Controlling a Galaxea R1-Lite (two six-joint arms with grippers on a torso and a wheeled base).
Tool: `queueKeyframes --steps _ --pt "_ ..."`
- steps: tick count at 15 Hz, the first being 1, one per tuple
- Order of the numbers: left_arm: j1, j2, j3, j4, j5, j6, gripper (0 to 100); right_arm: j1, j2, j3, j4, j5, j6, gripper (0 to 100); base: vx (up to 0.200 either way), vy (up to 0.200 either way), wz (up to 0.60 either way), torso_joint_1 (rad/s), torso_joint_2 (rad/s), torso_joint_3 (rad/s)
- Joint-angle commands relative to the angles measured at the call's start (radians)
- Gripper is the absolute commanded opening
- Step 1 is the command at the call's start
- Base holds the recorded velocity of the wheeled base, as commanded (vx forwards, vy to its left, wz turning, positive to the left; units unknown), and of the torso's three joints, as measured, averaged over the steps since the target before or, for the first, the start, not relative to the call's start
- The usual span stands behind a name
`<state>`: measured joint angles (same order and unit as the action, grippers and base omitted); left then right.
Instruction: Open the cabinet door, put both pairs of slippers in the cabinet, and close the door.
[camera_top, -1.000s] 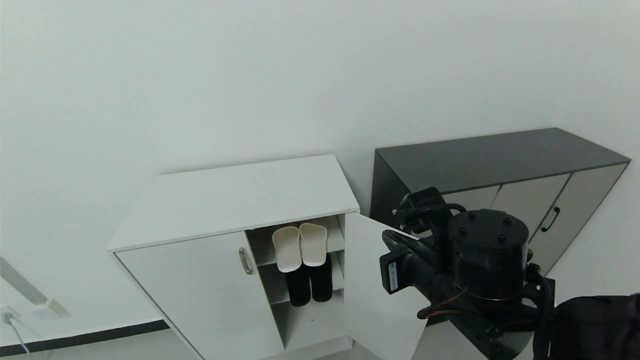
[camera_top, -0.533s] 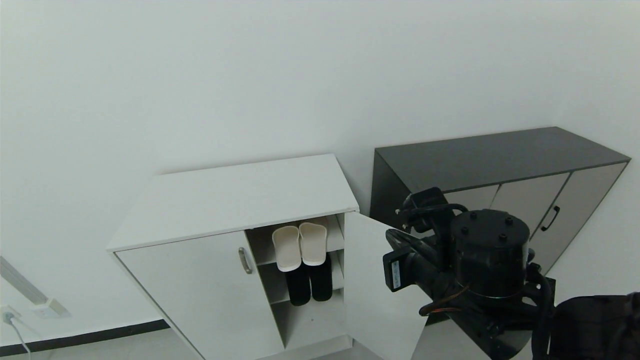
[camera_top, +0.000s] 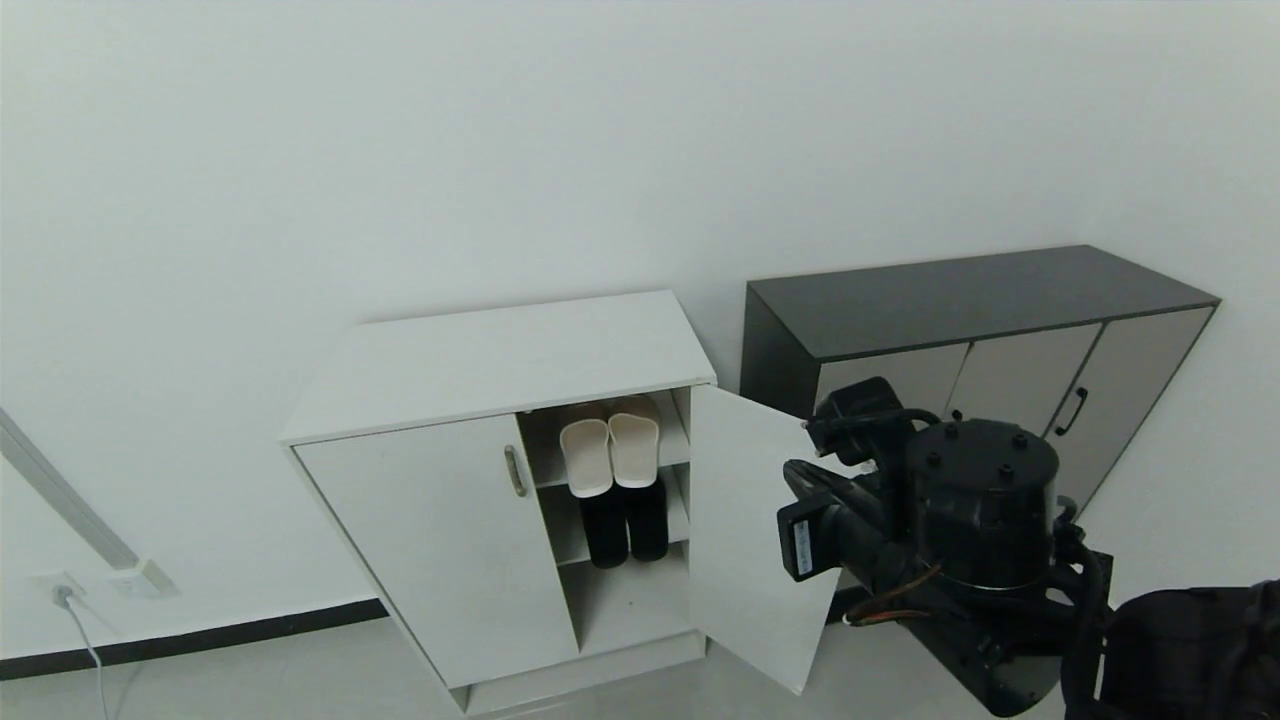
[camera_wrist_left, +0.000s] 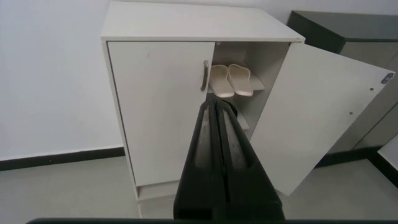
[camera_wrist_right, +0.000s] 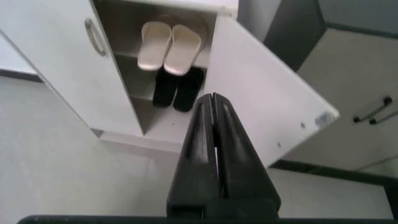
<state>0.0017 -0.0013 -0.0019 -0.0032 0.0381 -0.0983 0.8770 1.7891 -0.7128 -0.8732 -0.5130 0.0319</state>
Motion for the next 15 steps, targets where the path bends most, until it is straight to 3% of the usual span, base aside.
queueKeyframes --steps 1,3,5,9,15 --pt "0.0 0.001 0.0 0.0 0.0 0.0 0 -0.007 0.012 0.001 0.0 -0.001 -0.001 0 0.0 0.0 0.0 0.0 0.0 0.0" --pt "0.0 0.001 0.0 0.0 0.0 0.0 0 -0.027 0.021 0.001 0.003 0.001 0.0 0 0.0 0.0 0.0 0.0 0.0 0.0" --pt "0.0 0.001 0.0 0.0 0.0 0.0 0 -0.121 0.067 -0.03 0.003 0.008 0.003 0 0.0 0.0 0.0 0.0 0.0 0.0" --pt "0.0 0.001 0.0 0.0 0.0 0.002 0 -0.296 0.176 -0.168 0.025 0.1 0.008 0 0.0 0.0 0.0 0.0 0.0 0.0" --pt "0.0 0.001 0.0 0.0 0.0 0.003 0 -0.423 0.337 -0.384 0.103 0.154 0.028 0 0.0 0.0 0.0 0.0 0.0 0.0"
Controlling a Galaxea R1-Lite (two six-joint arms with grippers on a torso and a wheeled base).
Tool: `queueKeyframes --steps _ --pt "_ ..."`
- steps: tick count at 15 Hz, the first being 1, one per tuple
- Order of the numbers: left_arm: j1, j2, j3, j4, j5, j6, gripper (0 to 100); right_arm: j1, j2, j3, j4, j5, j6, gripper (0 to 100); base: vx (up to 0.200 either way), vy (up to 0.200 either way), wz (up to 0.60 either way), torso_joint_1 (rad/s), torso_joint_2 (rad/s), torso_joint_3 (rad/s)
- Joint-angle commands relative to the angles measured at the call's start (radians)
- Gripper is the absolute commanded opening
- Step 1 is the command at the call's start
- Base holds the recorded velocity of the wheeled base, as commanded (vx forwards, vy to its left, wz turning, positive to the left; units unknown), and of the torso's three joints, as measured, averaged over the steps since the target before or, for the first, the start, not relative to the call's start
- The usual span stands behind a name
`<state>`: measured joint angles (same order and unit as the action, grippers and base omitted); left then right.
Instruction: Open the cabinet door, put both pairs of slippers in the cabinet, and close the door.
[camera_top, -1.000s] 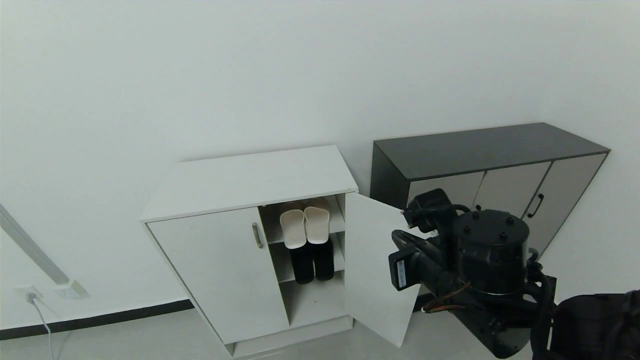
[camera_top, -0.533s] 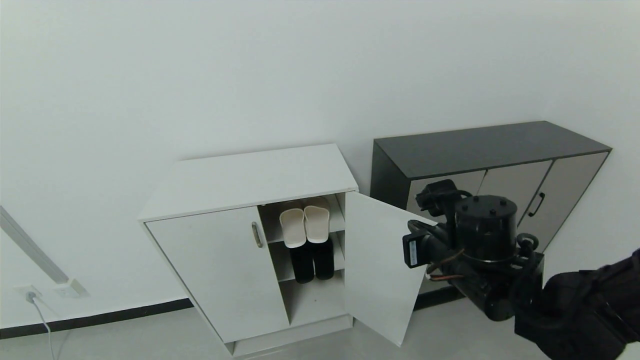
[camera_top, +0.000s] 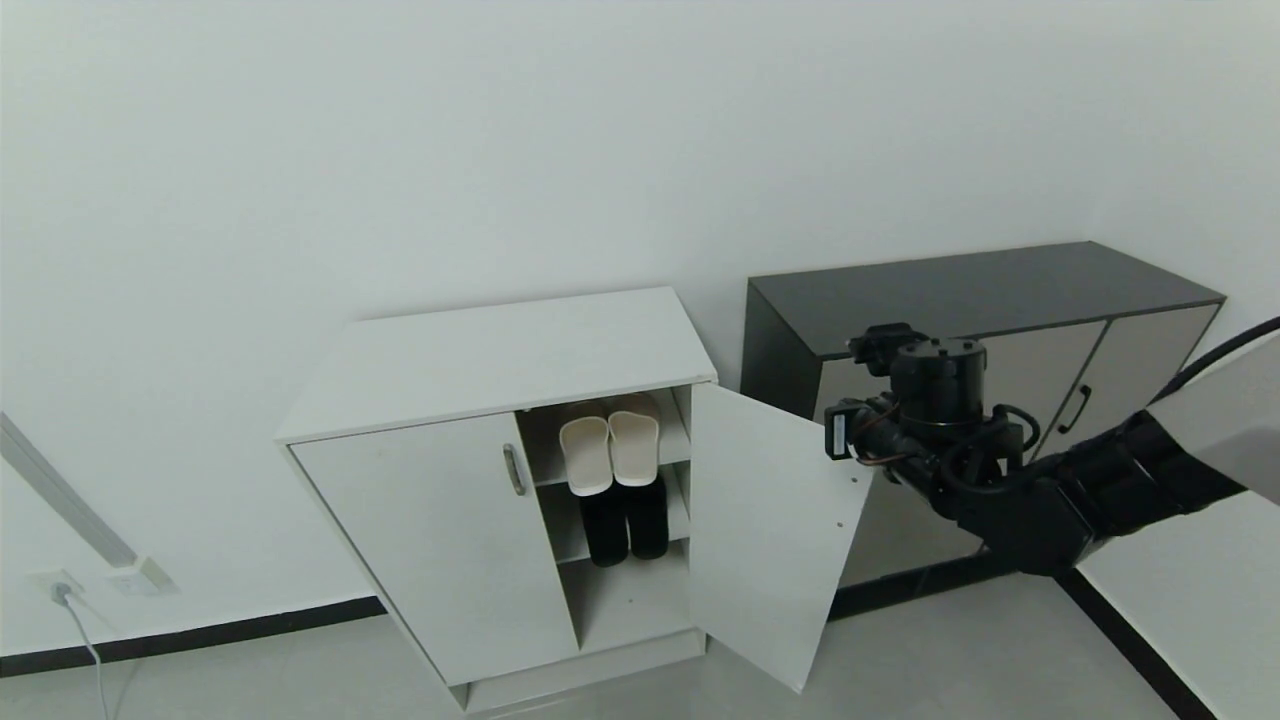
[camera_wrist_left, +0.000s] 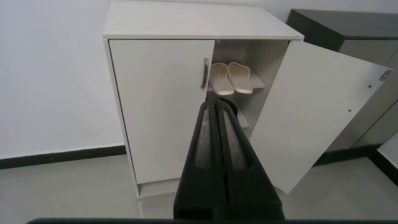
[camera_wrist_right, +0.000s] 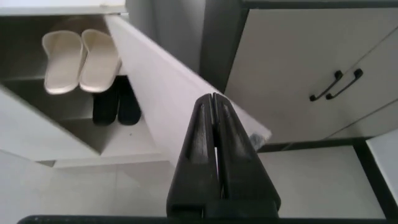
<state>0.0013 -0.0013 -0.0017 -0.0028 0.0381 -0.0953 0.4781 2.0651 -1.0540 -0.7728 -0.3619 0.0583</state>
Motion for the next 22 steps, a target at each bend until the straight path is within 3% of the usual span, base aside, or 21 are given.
queueKeyframes --steps 1,12,22 --pt "0.0 0.001 0.0 0.0 0.0 0.0 0 -0.036 0.09 -0.073 0.004 0.003 0.003 0 0.0 0.0 0.0 0.0 0.0 0.0" --pt "0.0 0.001 0.0 0.0 0.0 -0.001 0 -0.078 0.251 -0.211 0.006 0.008 0.021 0 0.0 0.0 0.0 0.0 0.0 0.0" --pt "0.0 0.001 0.0 0.0 0.0 0.0 0 -0.081 0.254 -0.188 0.004 0.008 0.029 0 0.0 0.0 0.0 0.0 0.0 0.0"
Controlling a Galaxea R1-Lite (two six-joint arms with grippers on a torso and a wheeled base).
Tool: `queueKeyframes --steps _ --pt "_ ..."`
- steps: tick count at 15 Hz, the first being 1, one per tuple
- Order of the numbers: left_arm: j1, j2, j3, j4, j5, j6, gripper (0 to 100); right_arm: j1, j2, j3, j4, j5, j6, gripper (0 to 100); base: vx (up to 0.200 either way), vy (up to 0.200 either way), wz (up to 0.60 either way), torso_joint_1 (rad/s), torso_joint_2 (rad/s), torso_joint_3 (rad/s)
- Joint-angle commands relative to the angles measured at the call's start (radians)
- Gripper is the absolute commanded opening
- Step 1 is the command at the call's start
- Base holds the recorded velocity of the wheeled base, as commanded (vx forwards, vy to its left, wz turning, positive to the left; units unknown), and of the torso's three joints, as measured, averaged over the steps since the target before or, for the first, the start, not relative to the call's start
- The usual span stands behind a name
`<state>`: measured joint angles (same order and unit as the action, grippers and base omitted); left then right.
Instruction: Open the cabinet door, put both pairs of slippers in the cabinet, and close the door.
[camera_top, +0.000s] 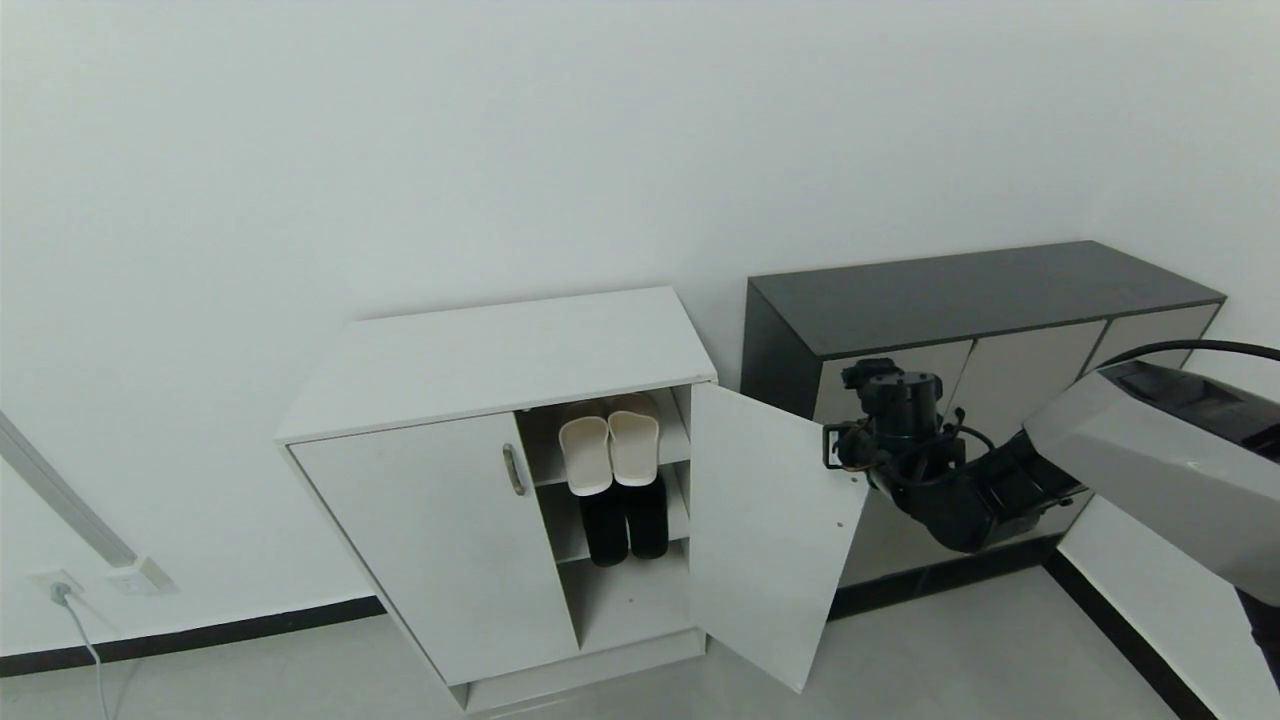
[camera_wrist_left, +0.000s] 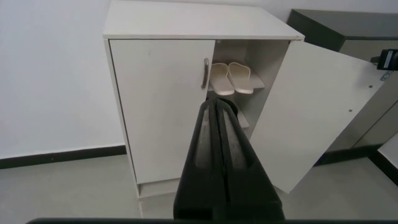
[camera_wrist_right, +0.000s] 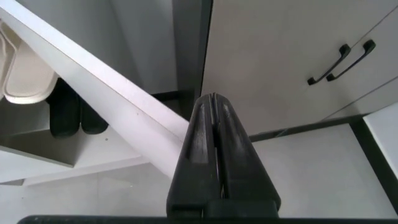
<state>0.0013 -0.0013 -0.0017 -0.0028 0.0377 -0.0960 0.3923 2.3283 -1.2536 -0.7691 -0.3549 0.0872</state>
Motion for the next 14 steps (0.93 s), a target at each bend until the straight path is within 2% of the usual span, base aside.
queueKeyframes --steps 1,5,8,11,14 --pt "0.0 0.001 0.0 0.0 0.001 -0.001 0 0.014 -0.024 0.031 -0.001 0.001 0.0 0 0.0 0.0 0.0 0.0 0.0 0.0" --pt "0.0 0.001 0.0 0.0 0.001 0.001 0 0.135 -0.136 0.192 -0.05 0.001 0.0 0 0.0 0.0 0.0 0.0 0.0 0.0" --pt "0.0 0.001 0.0 0.0 0.001 0.001 0 0.26 -0.216 0.293 -0.087 -0.007 -0.003 0 0.0 0.0 0.0 0.0 0.0 0.0" --pt "0.0 0.001 0.0 0.0 0.001 0.001 0 0.289 -0.248 0.327 -0.15 0.002 -0.02 0 0.0 0.0 0.0 0.0 0.0 0.0" --pt "0.0 0.001 0.0 0.0 0.001 -0.001 0 0.301 -0.268 0.369 -0.156 0.005 -0.05 0 0.0 0.0 0.0 0.0 0.0 0.0"
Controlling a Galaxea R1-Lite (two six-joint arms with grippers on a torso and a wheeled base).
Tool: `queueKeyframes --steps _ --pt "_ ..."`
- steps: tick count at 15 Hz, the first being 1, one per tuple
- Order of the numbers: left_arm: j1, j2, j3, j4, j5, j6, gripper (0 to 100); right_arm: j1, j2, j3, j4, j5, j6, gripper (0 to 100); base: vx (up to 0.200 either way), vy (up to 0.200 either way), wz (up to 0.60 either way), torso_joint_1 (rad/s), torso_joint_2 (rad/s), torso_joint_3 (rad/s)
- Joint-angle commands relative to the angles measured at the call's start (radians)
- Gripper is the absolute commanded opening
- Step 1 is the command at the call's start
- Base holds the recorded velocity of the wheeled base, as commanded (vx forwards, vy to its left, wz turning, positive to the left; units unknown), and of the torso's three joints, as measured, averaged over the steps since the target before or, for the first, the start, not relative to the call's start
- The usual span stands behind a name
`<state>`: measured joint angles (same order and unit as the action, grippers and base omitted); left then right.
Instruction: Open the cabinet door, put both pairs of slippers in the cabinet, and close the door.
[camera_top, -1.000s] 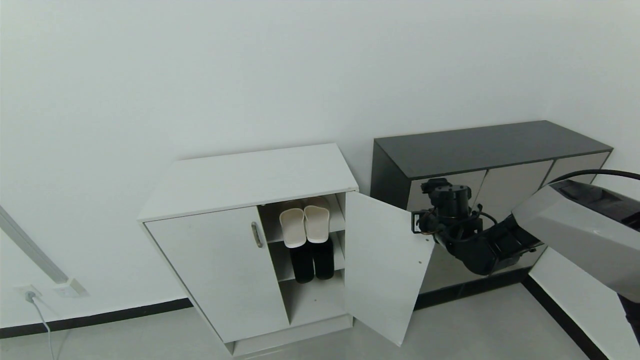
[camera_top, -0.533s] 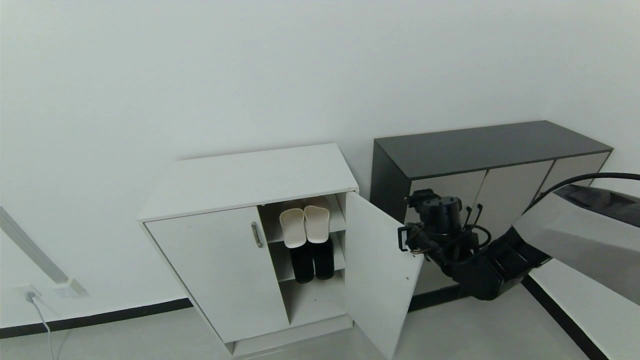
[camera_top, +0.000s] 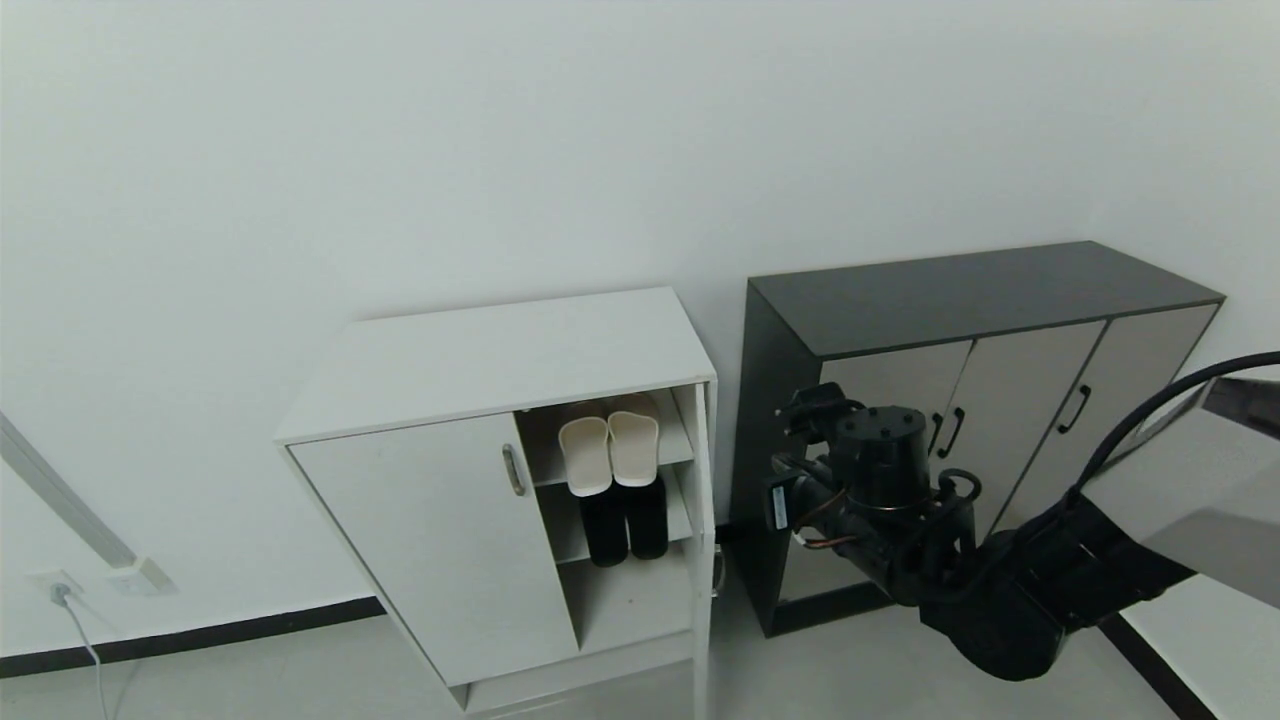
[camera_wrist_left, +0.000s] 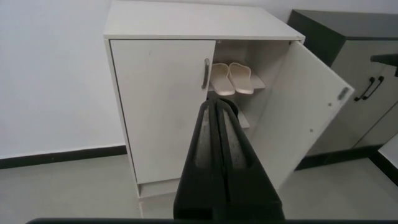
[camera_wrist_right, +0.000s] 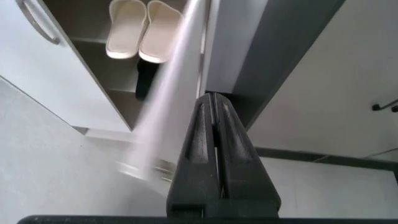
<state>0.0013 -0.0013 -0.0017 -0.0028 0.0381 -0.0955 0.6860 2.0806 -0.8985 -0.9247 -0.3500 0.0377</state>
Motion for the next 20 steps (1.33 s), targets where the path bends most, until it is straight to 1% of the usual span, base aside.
queueKeyframes --steps 1,4,8,10,11,16,18,20 --pt "0.0 0.001 0.0 0.0 0.0 -0.001 0 0.01 -0.019 0.018 0.0 0.002 -0.002 0 0.0 0.0 0.0 0.0 0.0 0.0" --pt "0.0 0.001 0.0 0.0 0.0 0.0 0 0.018 -0.014 0.02 0.0 0.002 -0.004 0 0.0 0.0 0.0 0.0 0.0 0.0" --pt "0.0 0.001 0.0 0.0 0.0 -0.001 0 0.029 -0.013 0.021 0.0 0.003 -0.002 0 0.0 0.0 0.6 0.001 0.0 0.005" --pt "0.0 0.001 0.0 0.0 0.0 -0.001 0 0.029 -0.016 0.038 -0.006 0.049 -0.001 0 0.0 0.0 0.6 0.01 0.0 -0.002" --pt "0.0 0.001 0.0 0.0 0.0 -0.001 0 0.027 -0.014 0.043 -0.034 0.066 -0.004 0 0.0 0.0 0.0 0.0 0.0 0.0" --pt "0.0 0.001 0.0 0.0 0.003 -0.001 0 0.023 -0.011 0.082 -0.097 0.063 -0.015 0 0.0 0.0 0.0 0.0 0.0 0.0" --pt "0.0 0.001 0.0 0.0 0.002 -0.001 0 0.023 -0.022 0.13 -0.1 0.062 -0.013 0 0.0 0.0 0.0 0.0 0.0 0.0" --pt "0.0 0.001 0.0 0.0 0.0 -0.001 0 0.027 -0.031 0.201 -0.154 0.066 -0.01 0 0.0 0.0 0.0 0.0 0.0 0.0"
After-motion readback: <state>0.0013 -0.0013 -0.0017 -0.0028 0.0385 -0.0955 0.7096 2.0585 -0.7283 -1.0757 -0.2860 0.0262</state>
